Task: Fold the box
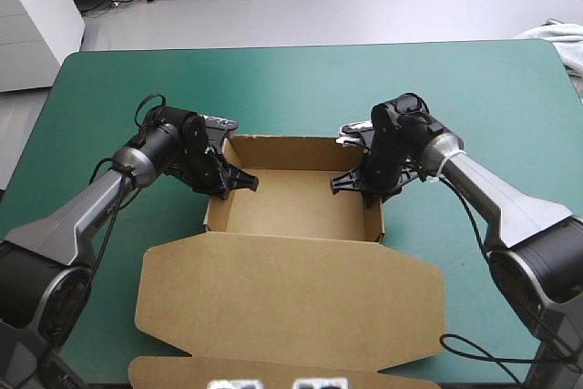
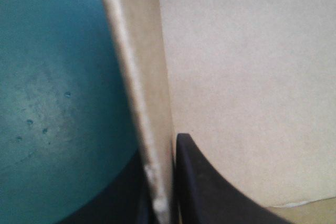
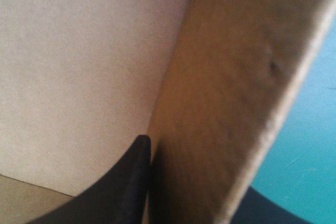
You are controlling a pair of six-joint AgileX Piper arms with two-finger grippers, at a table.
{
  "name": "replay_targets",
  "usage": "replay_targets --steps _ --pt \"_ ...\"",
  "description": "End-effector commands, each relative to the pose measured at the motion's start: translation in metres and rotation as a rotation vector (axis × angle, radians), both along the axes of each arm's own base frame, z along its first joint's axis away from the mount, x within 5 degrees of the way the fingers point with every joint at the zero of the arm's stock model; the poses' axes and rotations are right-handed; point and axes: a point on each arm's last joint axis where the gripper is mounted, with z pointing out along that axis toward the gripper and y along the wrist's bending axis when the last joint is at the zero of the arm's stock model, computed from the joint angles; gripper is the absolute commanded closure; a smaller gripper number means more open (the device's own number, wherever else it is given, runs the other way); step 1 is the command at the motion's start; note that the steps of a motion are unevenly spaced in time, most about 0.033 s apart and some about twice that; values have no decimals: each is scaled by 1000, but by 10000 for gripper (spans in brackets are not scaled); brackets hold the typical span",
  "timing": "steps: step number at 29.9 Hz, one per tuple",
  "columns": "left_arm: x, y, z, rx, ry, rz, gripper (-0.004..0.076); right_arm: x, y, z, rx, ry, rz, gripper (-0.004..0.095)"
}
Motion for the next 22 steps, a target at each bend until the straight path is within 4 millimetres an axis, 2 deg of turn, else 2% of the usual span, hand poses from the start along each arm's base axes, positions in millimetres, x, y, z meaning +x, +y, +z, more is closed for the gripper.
replay_targets --steps 1,5,10,22 --pt "-2 -11 13 -81 -49 -13 566 -2 -4 27 9 -92 9 505" --pt "-2 -12 13 -82 -46 -13 419 1 -3 33 23 -116 8 398" --pt "-2 -12 13 -83 -50 -12 258 3 -1 43 37 -147 6 389" --pt "-1 -11 14 -82 -65 -13 248 5 -7 50 -22 -163 16 389"
